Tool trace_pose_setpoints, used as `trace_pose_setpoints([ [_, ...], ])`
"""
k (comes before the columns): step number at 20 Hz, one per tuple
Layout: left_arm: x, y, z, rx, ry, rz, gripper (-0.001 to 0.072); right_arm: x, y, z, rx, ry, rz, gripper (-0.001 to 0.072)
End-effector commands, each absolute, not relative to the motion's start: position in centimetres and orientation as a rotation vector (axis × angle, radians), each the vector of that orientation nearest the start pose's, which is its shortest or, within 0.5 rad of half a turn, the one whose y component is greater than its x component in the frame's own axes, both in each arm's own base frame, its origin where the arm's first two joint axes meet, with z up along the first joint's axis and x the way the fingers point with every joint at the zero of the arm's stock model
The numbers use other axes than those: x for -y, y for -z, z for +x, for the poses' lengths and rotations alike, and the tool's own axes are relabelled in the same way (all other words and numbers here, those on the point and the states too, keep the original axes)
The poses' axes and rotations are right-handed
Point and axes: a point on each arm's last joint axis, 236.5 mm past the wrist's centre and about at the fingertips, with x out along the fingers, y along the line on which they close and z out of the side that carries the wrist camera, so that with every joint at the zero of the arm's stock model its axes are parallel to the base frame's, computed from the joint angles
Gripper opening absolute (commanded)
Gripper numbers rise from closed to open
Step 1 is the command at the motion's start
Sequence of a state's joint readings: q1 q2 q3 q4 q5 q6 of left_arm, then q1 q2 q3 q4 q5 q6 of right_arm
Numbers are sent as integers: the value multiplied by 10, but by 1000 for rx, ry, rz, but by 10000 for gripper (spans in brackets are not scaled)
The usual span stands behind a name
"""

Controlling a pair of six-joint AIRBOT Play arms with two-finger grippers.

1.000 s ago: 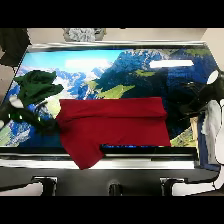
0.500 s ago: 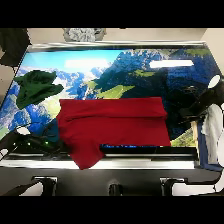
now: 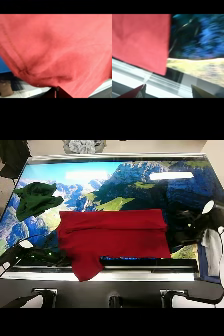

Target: Fold the shirts.

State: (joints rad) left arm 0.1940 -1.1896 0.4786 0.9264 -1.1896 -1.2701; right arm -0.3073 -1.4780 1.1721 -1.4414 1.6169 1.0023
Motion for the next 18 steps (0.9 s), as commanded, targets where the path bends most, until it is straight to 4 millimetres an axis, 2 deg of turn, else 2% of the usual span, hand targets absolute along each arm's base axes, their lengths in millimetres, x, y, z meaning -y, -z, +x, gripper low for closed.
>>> trace_pose_setpoints([
  [1, 97, 110, 193, -1679, 347, -638, 27, 37, 72, 240, -1855, -481, 55, 670],
  [3, 97, 110, 193, -1675, 355, -631, 27, 28, 82, 237, -1846, -493, 91, 668],
  [5, 97, 110, 193, -1670, 368, -619, 27, 29, 91, 238, -1828, -468, 91, 663],
  [8, 97, 109, 194, -1656, 400, -590, 27, 28, 106, 243, -1807, -410, 126, 603],
  [9, 97, 109, 194, -1654, 402, -588, 27, 22, 109, 244, -1804, -416, 158, 555],
  [11, 96, 109, 194, -1652, 400, -589, 27, 11, 113, 244, -1806, -431, 221, 544],
  [13, 96, 109, 194, -1652, 400, -588, 27, 11, 117, 244, -1816, -400, 248, 388],
  [14, 96, 109, 195, -1650, 398, -587, 27, 12, 117, 246, -1810, -393, 247, 239],
  [15, 95, 109, 196, -1647, 395, -586, 27, 12, 117, 247, -1808, -392, 247, 56],
  [18, 93, 107, 202, -1628, 392, -573, 26, 13, 111, 249, -1782, -446, 197, 51],
])
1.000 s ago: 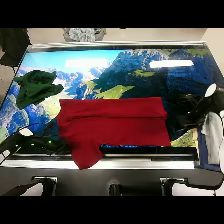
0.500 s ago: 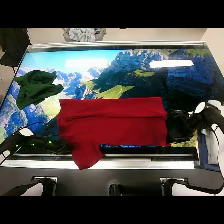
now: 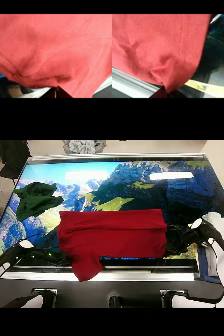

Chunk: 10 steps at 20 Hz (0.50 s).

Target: Fold the shirts.

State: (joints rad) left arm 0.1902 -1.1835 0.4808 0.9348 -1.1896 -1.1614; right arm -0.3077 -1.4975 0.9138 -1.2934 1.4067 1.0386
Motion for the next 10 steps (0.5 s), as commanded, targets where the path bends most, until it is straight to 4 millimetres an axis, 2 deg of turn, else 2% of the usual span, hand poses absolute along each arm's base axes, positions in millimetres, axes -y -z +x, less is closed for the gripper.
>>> trace_pose_setpoints([
  [1, 93, 101, 208, -1607, 406, -558, 25, 14, 104, 255, -1758, -461, 171, 50],
  [3, 90, 76, 230, -1532, 431, -519, 25, 20, 86, 273, -1683, -459, 121, 49],
  [6, 83, 20, 277, -1380, 426, -476, 23, 31, 47, 313, -1549, -428, 55, 49],
  [8, 76, -8, 312, -1301, 413, -460, 22, 37, 26, 349, -1455, -401, -14, 49],
  [10, 69, -24, 346, -1258, 413, -443, 22, 31, 13, 392, -1355, -378, -93, 50],
])
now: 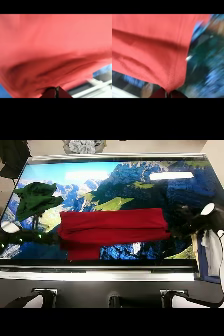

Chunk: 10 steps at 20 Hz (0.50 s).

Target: Fold the shirts.

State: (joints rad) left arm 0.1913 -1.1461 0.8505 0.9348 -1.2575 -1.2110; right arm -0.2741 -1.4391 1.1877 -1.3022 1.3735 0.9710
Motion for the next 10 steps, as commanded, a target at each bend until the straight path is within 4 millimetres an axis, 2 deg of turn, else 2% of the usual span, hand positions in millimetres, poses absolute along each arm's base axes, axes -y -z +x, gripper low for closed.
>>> trace_pose_setpoints([
  [1, 66, -25, 364, -1253, 414, -441, 22, 29, 12, 416, -1312, -351, -133, 50],
  [2, 63, -23, 380, -1258, 415, -443, 23, 29, 15, 436, -1295, -313, -153, 50],
  [5, 57, -9, 424, -1313, 435, -462, 23, 24, 38, 472, -1315, -309, -152, 51],
  [7, 54, 7, 447, -1362, 429, -500, 23, 23, 53, 488, -1322, -301, -126, 52],
  [10, 51, 34, 467, -1410, 424, -529, 23, 11, 66, 503, -1292, -319, -59, 54],
])
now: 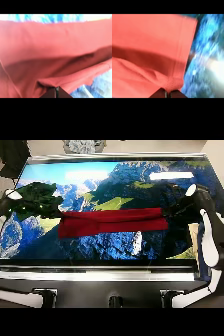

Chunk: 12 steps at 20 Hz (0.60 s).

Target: Fold the shirts.

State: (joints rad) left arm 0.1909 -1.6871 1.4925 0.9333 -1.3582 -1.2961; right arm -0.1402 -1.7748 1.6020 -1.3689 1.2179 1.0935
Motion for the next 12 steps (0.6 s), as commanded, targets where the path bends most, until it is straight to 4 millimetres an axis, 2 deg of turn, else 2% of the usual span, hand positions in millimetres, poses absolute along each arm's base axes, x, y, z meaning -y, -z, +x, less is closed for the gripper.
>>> trace_pose_setpoints([
  [1, 51, 41, 469, -1420, 422, -534, 24, 6, 69, 504, -1290, -332, -30, 54],
  [3, 53, 55, 467, -1450, 423, -544, 25, -1, 83, 496, -1341, -355, 9, 54],
  [5, 56, 59, 466, -1461, 427, -545, 29, -8, 95, 484, -1399, -381, 44, 54],
  [6, 56, 57, 466, -1458, 428, -544, 48, -10, 93, 485, -1395, -387, 53, 54],
  [7, 54, 53, 467, -1449, 427, -542, 111, -8, 87, 485, -1384, -384, 50, 65],
  [9, 49, 41, 469, -1420, 420, -543, 401, 0, 66, 486, -1350, -394, 54, 348],
  [10, 45, 35, 470, -1405, 416, -541, 470, 7, 54, 485, -1327, -418, 64, 482],
  [12, 41, 19, 471, -1370, 413, -536, 470, 26, 38, 481, -1283, -442, 166, 597],
])
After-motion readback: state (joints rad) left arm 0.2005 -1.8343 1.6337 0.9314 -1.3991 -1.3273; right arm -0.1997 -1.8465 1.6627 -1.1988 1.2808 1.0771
